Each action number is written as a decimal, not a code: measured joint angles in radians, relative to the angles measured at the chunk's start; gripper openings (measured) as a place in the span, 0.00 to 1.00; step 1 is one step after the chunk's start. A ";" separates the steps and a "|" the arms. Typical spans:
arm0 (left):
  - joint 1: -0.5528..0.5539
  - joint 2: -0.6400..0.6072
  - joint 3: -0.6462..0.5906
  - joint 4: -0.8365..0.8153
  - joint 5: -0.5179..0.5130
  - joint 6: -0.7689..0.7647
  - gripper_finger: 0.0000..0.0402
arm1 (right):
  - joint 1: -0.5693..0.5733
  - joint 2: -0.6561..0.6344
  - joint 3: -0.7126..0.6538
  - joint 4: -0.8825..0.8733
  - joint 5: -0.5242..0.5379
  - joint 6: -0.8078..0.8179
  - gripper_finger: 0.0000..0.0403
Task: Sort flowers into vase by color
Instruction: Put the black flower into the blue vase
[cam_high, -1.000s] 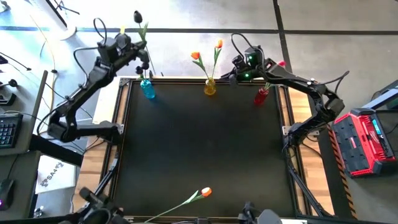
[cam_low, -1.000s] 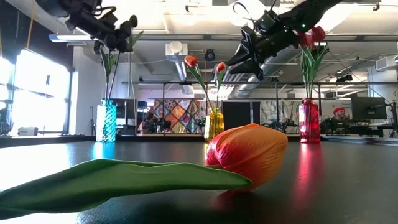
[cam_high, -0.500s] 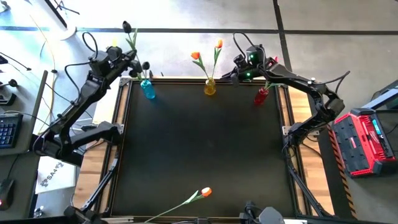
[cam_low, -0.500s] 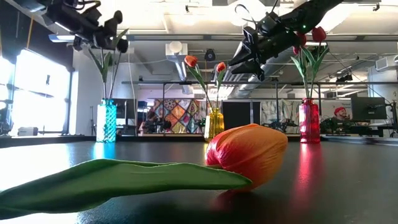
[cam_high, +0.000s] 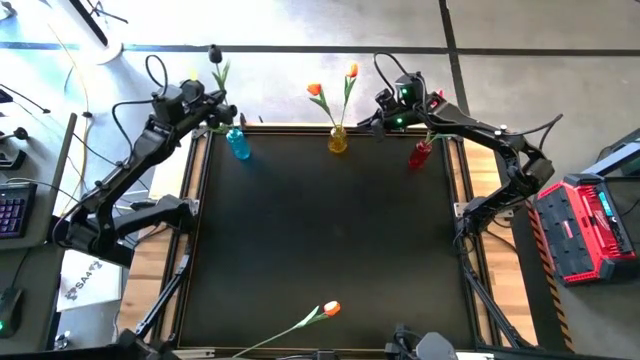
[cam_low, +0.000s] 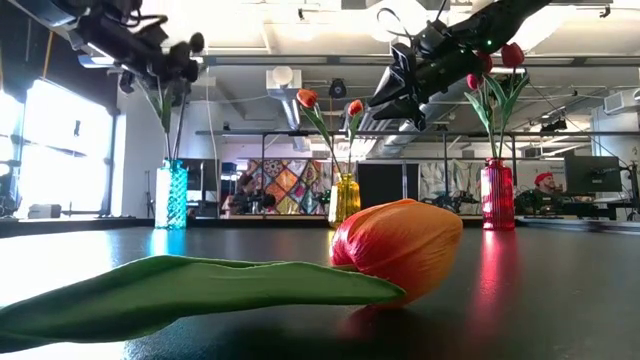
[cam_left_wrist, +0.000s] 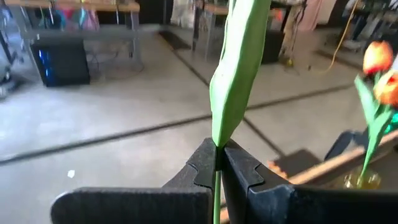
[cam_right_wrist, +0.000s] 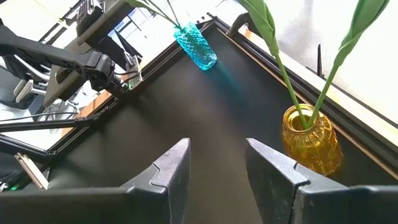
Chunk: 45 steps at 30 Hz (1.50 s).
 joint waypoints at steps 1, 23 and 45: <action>0.000 0.008 0.000 -0.018 0.000 0.002 0.00 | 0.000 0.000 0.000 -0.001 0.000 -0.003 0.35; -0.013 0.034 0.000 0.028 0.102 -0.017 0.36 | 0.000 0.000 0.000 -0.006 -0.003 -0.024 0.35; -0.011 -0.076 0.001 0.095 0.023 -0.017 0.36 | -0.038 0.000 0.000 -0.009 -0.013 -0.029 0.35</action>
